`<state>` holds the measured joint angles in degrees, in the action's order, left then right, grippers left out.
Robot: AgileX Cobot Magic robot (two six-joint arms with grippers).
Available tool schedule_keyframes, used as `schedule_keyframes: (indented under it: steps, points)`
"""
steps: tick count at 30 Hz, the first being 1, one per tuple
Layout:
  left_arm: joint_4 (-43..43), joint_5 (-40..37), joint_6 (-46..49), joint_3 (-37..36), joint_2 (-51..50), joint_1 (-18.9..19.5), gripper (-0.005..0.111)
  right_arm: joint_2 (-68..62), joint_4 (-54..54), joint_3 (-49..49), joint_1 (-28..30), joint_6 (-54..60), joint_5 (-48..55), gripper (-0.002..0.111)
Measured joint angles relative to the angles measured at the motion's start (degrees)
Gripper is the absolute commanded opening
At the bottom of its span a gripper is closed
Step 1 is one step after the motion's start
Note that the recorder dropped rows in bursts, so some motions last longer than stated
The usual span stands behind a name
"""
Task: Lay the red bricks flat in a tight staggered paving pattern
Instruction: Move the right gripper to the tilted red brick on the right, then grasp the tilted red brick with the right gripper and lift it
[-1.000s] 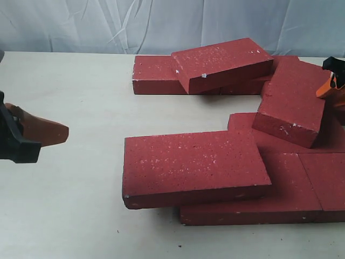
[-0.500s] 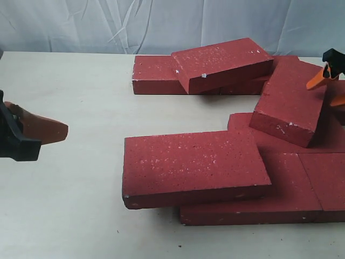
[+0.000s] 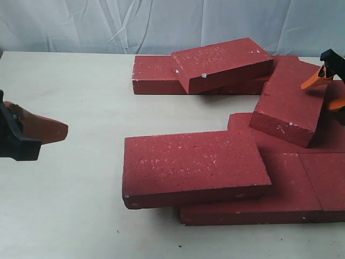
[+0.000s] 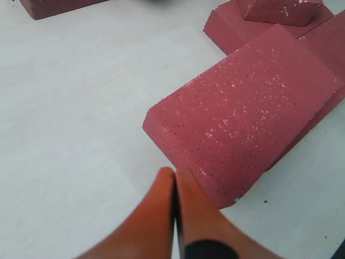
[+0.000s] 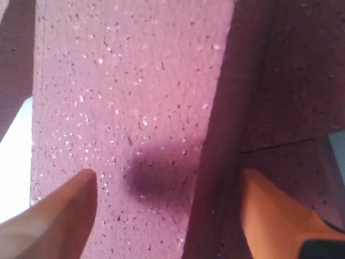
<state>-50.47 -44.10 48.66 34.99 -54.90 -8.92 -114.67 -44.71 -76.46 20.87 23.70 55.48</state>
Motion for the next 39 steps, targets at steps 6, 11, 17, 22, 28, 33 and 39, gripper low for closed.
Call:
schedule_keyframes:
  steps: [6, 11, 17, 22, 28, 33, 39]
  points:
    - [0.0, 0.0, 0.0, 0.0, 0.0, 0.0, 0.0, 0.0, 0.5, 0.0, 0.0, 1.2, -0.3, 0.068]
    - [0.0, 0.0, 0.0, 0.0, 0.0, 0.0, 0.0, 0.0, 1.1, 0.0, 0.0, 2.8, -0.3, 0.05]
    - [0.0, 0.0, 0.0, 0.0, 0.0, 0.0, 0.0, 0.0, 1.9, 0.0, 0.0, 3.0, -0.8, 0.063]
    - [0.0, 0.0, 0.0, 0.0, 0.0, 0.0, 0.0, 0.0, 2.1, 0.0, 0.0, 3.1, -1.6, 0.066]
    - [0.0, 0.0, 0.0, 0.0, 0.0, 0.0, 0.0, 0.0, 0.9, 1.5, 0.0, 5.0, -3.6, 0.066]
    - [0.0, 0.0, 0.0, 0.0, 0.0, 0.0, 0.0, 0.0, -3.3, 2.0, 0.0, 8.9, -3.1, 0.022]
    - [0.0, 0.1, 0.0, 0.0, 0.0, 0.0, 0.0, 0.1, -3.7, 2.0, 0.0, 9.0, -2.3, 0.002]
